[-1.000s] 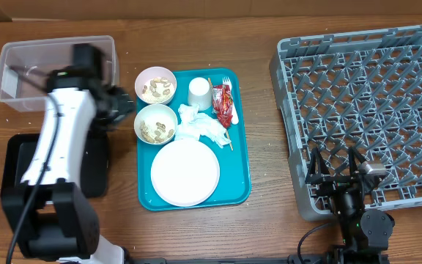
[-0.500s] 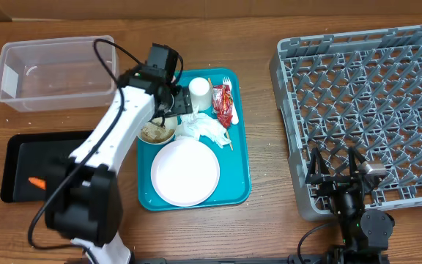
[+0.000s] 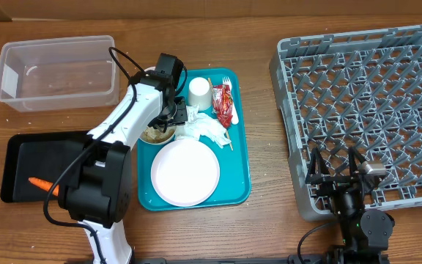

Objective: Sort waste into correct bins and load items into the dishwasher rack
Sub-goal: 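Reach the left gripper to the white bowl and grip its rim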

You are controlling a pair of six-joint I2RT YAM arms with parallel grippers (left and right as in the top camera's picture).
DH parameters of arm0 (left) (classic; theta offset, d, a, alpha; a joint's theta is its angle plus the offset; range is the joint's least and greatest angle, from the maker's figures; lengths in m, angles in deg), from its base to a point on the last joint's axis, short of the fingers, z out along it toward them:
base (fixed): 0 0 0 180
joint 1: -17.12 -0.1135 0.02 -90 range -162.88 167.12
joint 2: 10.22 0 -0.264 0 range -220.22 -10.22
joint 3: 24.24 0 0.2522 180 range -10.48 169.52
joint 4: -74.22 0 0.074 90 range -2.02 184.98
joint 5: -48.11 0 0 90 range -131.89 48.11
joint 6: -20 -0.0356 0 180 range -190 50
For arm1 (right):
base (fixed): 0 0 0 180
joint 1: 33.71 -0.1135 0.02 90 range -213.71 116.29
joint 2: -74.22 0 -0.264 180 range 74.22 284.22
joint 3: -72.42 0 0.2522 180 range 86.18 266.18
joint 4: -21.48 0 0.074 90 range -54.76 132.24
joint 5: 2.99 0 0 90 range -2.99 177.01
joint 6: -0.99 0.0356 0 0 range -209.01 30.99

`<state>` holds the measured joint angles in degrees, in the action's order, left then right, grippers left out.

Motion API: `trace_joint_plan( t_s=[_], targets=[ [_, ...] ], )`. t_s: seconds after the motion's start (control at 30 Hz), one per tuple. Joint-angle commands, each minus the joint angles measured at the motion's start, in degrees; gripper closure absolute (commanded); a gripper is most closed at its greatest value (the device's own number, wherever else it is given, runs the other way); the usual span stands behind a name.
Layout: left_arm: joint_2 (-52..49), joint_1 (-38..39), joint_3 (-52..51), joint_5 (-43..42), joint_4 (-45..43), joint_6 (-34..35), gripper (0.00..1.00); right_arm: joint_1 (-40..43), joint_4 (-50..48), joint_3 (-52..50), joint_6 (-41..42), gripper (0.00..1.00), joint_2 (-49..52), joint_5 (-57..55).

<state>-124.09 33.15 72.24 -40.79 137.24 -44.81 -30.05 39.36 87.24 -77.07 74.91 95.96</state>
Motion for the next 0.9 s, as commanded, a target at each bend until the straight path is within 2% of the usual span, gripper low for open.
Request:
trace_joint_plan(
  t_s=[0.0,0.2,0.27,0.47,0.7,0.87],
  targets=[
    [0.0,0.5,-0.2,0.3,0.5,-0.9,0.62,0.2,-0.2,-0.6,-0.2,0.0,-0.5,-0.3],
    [0.0,2.8,-0.2,0.4,0.6,-3.4,0.62,0.2,-0.2,-0.6,-0.2,0.0,-0.5,-0.3],
    [0.0,2.9,-0.2,0.4,0.6,-3.4,0.68,0.2,-0.2,-0.6,-0.2,0.0,-0.5,-0.3],
    [0.0,2.8,-0.2,0.9,1.3,-3.4,0.75,0.2,-0.2,-0.6,-0.2,0.0,-0.5,-0.3],
    [0.0,2.9,-0.2,3.8,1.9,-3.4,0.94,0.2,-0.2,-0.6,-0.2,0.0,-0.5,-0.3],
    [0.0,2.9,0.8,5.2,2.9,-3.4,0.96,0.2,-0.2,-0.6,-0.2,0.0,-0.5,-0.3]
  ],
)
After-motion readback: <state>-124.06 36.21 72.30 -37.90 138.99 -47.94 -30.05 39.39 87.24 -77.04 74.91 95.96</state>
